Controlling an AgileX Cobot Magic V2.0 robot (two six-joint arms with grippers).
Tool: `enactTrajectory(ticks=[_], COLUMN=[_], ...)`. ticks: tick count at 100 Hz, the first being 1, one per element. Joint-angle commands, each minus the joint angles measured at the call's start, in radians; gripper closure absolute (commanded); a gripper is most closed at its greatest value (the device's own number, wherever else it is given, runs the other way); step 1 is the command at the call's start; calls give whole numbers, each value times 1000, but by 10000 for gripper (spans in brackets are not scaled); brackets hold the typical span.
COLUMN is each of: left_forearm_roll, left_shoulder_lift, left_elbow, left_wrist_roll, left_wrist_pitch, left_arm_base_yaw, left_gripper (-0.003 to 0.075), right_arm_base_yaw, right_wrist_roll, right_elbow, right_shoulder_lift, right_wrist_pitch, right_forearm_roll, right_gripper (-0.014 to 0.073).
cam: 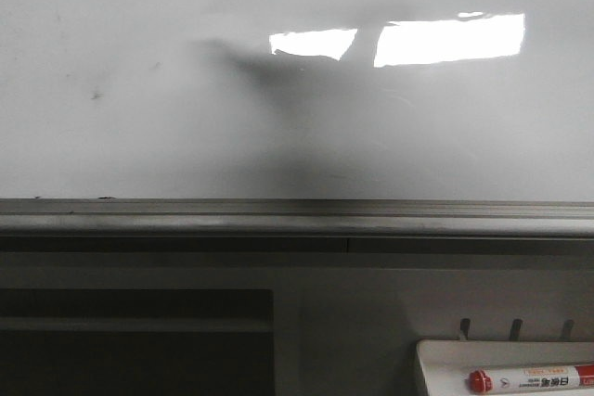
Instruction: Write number 2 on whiteboard
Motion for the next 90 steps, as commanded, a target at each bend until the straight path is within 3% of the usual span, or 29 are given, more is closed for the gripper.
enactTrajectory(ticks=[1, 47, 90], left_forearm_roll=[-42, -62, -64], left_shoulder_lift=[-8, -13, -13], left_elbow=[-9, -9, -9], left_wrist_roll=[-15, -15, -15], left_wrist_pitch=[-70, -67, -67], left_arm_base_yaw=[11, 11, 11], left_gripper=[741, 741, 741], right_arm_base_yaw=[1, -9, -184], right_wrist_roll=[-14, -14, -14], right_elbow=[-38, -38, -42], right_shoulder_lift=[-3, 59, 37], right_wrist_pitch=[-93, -123, -74], right_forearm_roll=[-23, -60, -60], right_gripper=[643, 643, 643])
